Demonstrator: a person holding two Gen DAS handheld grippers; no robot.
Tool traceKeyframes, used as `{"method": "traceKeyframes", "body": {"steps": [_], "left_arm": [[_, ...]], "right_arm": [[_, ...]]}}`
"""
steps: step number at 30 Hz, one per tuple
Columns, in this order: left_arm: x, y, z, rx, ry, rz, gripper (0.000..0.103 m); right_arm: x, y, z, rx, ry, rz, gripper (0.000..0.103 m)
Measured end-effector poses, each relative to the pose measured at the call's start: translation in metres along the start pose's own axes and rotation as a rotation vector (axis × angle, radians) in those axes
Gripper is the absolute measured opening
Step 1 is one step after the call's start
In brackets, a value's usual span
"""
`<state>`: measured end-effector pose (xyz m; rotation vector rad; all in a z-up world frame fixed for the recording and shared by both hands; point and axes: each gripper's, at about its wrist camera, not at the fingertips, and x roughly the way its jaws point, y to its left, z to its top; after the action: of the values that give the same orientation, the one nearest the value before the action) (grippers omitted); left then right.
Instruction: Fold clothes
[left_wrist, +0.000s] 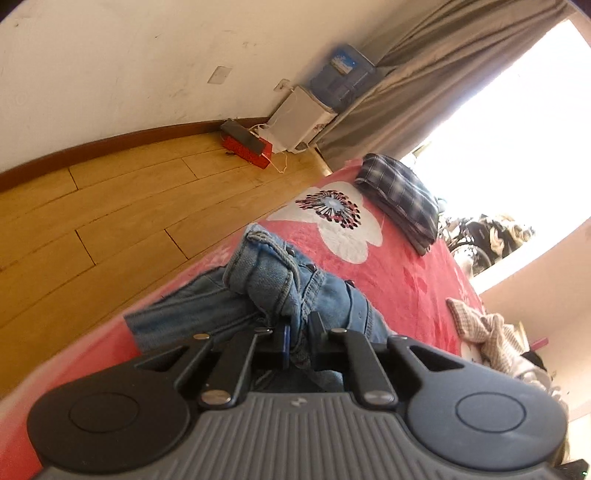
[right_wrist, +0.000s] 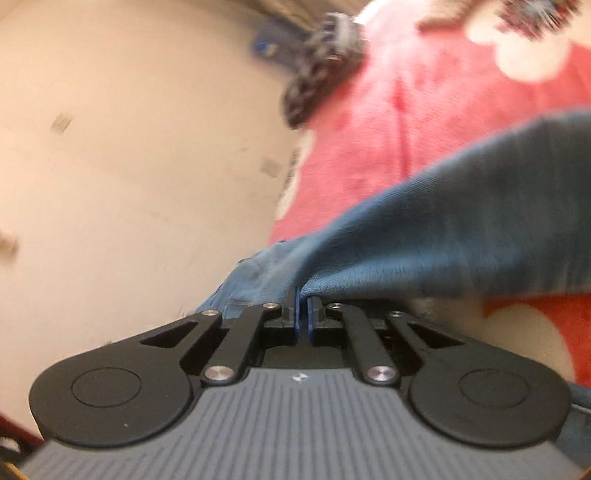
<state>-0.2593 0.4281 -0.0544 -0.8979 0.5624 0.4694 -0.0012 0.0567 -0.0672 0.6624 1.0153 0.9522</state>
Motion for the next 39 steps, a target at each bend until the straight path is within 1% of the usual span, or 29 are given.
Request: {"method": "traceKeyframes", "body": {"steps": [2, 4, 7, 9, 11, 14, 16, 17, 19, 24, 27, 28, 29, 30, 31, 35, 36, 37, 39], "left_arm": [[0.000, 0.004, 0.003, -0.004, 0.013, 0.014, 0.010], [0.002, 0.012, 0.004, -0.011, 0.028, 0.033, 0.010], [0.010, 0.030, 0.003, -0.026, 0.066, 0.063, 0.010], [0.016, 0.037, 0.001, -0.015, 0.093, 0.077, 0.010], [0.021, 0.042, -0.001, 0.002, 0.116, 0.087, 0.010], [0.023, 0.044, -0.004, 0.001, 0.138, 0.102, 0.009], [0.018, 0.037, -0.007, 0.049, 0.137, 0.100, 0.009], [0.015, 0.035, -0.007, 0.056, 0.139, 0.091, 0.009], [0.012, 0.036, -0.005, 0.063, 0.143, 0.078, 0.009], [0.028, 0.047, -0.007, 0.052, 0.176, 0.108, 0.010], [0.030, 0.053, -0.009, 0.014, 0.181, 0.100, 0.015], [0.028, 0.054, -0.008, 0.005, 0.175, 0.096, 0.017], [0.025, 0.054, -0.006, -0.004, 0.169, 0.093, 0.022], [0.021, 0.054, -0.005, -0.012, 0.162, 0.092, 0.027], [0.014, 0.054, -0.003, -0.012, 0.145, 0.103, 0.031], [-0.027, 0.057, 0.014, -0.004, 0.029, 0.156, 0.031], [-0.037, 0.058, 0.019, -0.008, 0.002, 0.169, 0.032], [-0.045, 0.058, 0.024, -0.003, -0.015, 0.181, 0.032], [-0.051, 0.056, 0.028, 0.012, -0.002, 0.196, 0.036]], "right_arm": [[-0.007, 0.007, -0.011, -0.055, 0.020, 0.012, 0.002], [-0.002, 0.014, -0.017, -0.102, 0.048, 0.016, 0.002], [0.004, 0.023, -0.029, -0.136, 0.111, 0.011, 0.002], [0.006, 0.028, -0.040, -0.160, 0.150, -0.004, 0.002], [0.006, 0.031, -0.045, -0.174, 0.167, -0.011, 0.002], [-0.002, 0.036, -0.050, -0.215, 0.170, -0.023, 0.002], [-0.008, 0.039, -0.048, -0.229, 0.171, -0.029, 0.002], [-0.010, 0.040, -0.046, -0.234, 0.170, -0.029, 0.002], [-0.003, 0.038, -0.043, -0.246, 0.174, -0.027, 0.002], [0.022, 0.026, -0.046, -0.254, 0.212, -0.044, 0.002], [0.036, 0.018, -0.054, -0.270, 0.247, -0.087, 0.002], [0.038, 0.015, -0.055, -0.267, 0.259, -0.096, 0.002], [0.040, 0.012, -0.057, -0.262, 0.270, -0.103, 0.002], [0.042, 0.009, -0.058, -0.257, 0.281, -0.109, 0.005], [0.043, 0.007, -0.059, -0.253, 0.291, -0.117, 0.005], [0.047, 0.005, -0.061, -0.267, 0.317, -0.111, 0.011], [0.045, 0.005, -0.063, -0.279, 0.325, -0.106, 0.015], [0.045, 0.006, -0.065, -0.295, 0.329, -0.099, 0.018], [0.043, 0.010, -0.068, -0.344, 0.338, -0.081, 0.023]]}}
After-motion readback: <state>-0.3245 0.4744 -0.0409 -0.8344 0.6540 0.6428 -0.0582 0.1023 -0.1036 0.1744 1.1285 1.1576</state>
